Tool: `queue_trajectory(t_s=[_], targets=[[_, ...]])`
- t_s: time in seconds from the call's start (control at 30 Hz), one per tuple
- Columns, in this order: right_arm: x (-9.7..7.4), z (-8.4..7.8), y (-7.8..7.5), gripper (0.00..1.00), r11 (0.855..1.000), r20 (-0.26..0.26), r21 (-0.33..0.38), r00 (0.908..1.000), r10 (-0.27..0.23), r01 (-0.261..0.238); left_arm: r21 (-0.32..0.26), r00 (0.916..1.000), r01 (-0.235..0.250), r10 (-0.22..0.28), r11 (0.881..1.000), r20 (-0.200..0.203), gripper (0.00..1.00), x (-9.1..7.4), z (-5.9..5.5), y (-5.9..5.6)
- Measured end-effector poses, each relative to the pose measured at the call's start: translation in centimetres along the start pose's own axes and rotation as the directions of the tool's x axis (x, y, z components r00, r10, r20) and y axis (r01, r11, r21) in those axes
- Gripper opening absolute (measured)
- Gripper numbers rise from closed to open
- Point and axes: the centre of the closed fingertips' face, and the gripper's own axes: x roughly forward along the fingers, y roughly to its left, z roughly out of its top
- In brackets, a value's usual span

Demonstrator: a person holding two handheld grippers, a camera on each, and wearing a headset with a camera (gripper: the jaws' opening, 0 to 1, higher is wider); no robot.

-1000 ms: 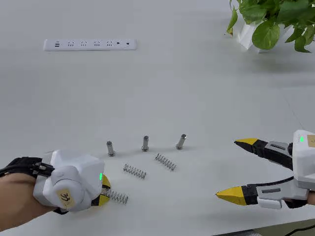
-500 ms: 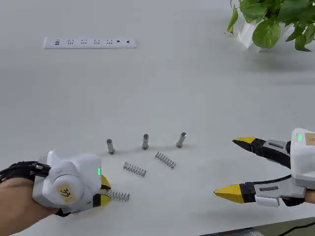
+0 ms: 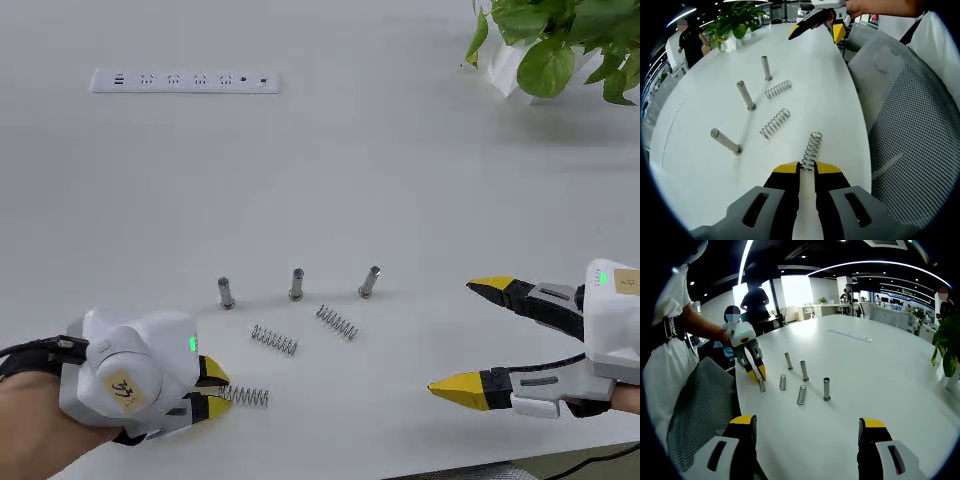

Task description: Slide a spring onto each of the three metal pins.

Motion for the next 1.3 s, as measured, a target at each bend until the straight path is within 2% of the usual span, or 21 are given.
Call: queue_trajectory(t_s=[0.47, 0.57, 0.73, 0.83, 0.97, 1.03, 1.17, 1.3], targets=[[0.2, -0.1, 0.3, 0.83, 1.0, 0.0, 0.002, 1.0, 0.006, -0.006, -0.054, 0.9983, -0.005, 0.008, 0.999, 0.058, 0.07, -0.2, 0.6, -0.3], [0.2, 0.3, 0.6, 0.82, 1.0, 0.003, -0.003, 0.9999, 0.011, -0.011, -0.077, 0.9961, -0.012, 0.018, 0.997, 0.086, 0.07, -0.5, 1.1, -0.3], [0.2, 1.8, 1.3, 0.79, 0.999, 0.016, -0.019, 0.9995, 0.026, -0.026, -0.104, 0.9897, -0.034, 0.048, 0.994, 0.135, 0.07, -1.4, 2.2, 0.0], [0.2, 3.1, 1.8, 0.78, 0.999, 0.036, -0.029, 0.9986, 0.039, -0.038, -0.135, 0.9802, -0.05, 0.074, 0.99, 0.184, 0.07, -2.3, 3.3, 0.3], [0.4, 4.7, 2.5, 0.75, 0.997, 0.054, -0.05, 0.9968, 0.059, -0.056, -0.149, 0.9703, -0.069, 0.101, 0.986, 0.22, 0.07, -3.2, 4.3, 0.5], [0.5, 5.7, 2.9, 0.73, 0.996, 0.064, -0.057, 0.9954, 0.071, -0.067, -0.161, 0.9624, -0.08, 0.118, 0.984, 0.245, 0.07, -3.7, 5.0, 0.8], [0.9, 7.7, 4.0, 0.69, 0.993, 0.1, -0.058, 0.9894, 0.105, -0.1, -0.193, 0.9399, -0.097, 0.153, 0.976, 0.305, 0.07, -5.0, 6.6, 1.3], [1.5, 9.2, 5.2, 0.61, 0.989, 0.125, -0.045, 0.9818, 0.143, -0.138, -0.211, 0.9195, -0.107, 0.178, 0.972, 0.351, 0.07, -6.1, 8.0, 1.6]])
